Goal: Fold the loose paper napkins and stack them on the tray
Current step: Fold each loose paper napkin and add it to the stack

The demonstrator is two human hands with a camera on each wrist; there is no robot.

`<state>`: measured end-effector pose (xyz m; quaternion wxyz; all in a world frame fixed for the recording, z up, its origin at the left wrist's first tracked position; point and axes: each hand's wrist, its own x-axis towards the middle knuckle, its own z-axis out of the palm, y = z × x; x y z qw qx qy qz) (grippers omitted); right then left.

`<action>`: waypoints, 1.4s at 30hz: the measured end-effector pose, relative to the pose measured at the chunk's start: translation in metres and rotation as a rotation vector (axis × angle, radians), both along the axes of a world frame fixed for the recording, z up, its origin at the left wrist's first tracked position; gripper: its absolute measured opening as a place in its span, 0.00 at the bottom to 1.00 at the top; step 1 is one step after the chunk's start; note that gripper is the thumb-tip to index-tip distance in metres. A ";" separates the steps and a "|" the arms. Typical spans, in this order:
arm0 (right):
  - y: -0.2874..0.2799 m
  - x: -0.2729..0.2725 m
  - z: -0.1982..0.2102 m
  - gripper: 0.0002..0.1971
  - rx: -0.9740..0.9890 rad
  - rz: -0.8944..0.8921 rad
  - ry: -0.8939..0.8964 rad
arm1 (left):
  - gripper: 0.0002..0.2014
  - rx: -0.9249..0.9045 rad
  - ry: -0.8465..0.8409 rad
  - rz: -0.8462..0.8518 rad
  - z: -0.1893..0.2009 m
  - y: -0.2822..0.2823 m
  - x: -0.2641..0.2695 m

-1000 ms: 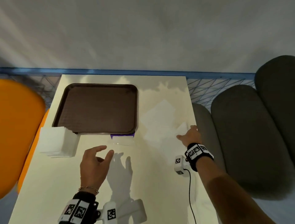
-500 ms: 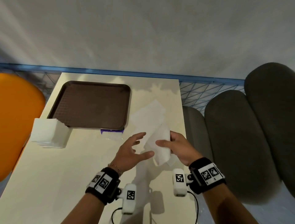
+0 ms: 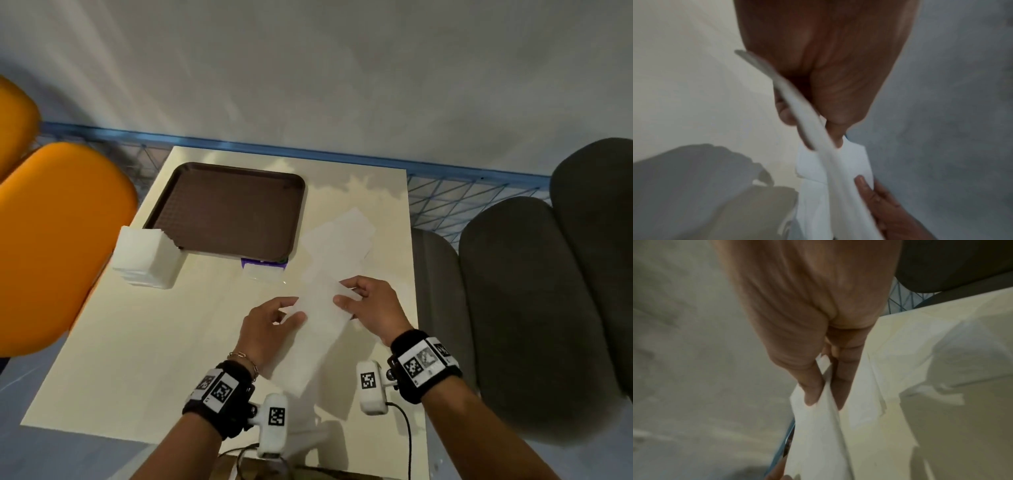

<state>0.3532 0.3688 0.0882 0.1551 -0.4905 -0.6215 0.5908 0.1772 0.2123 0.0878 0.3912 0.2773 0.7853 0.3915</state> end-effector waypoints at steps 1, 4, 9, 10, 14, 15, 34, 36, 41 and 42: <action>-0.005 -0.004 -0.005 0.11 0.013 -0.002 -0.002 | 0.08 -0.017 0.058 0.044 -0.004 -0.005 0.000; -0.019 -0.015 -0.015 0.10 0.040 -0.023 0.002 | 0.05 -0.026 0.112 0.164 -0.011 -0.020 0.000; -0.031 -0.025 -0.019 0.07 0.122 0.017 -0.018 | 0.03 -0.071 0.117 0.224 -0.026 -0.035 -0.010; -0.032 -0.026 -0.019 0.06 0.135 0.038 -0.038 | 0.03 -0.083 0.117 0.210 -0.030 -0.037 -0.012; -0.033 -0.029 -0.016 0.05 0.153 0.139 -0.080 | 0.03 0.005 0.088 0.170 -0.040 -0.045 -0.019; -0.032 -0.030 -0.014 0.05 0.128 0.150 -0.065 | 0.03 0.023 0.037 0.181 -0.039 -0.045 -0.021; -0.036 -0.040 0.068 0.36 -0.310 0.129 0.296 | 0.11 0.377 -0.272 0.287 0.052 -0.040 -0.031; -0.043 -0.035 0.075 0.36 -0.224 0.237 0.286 | 0.11 0.377 -0.235 0.286 0.054 -0.042 -0.034; -0.049 -0.037 0.074 0.26 0.049 0.313 0.112 | 0.17 0.327 -0.051 0.136 0.062 -0.048 -0.040; -0.049 -0.039 0.075 0.24 0.104 0.313 0.083 | 0.17 0.313 0.024 0.095 0.064 -0.049 -0.041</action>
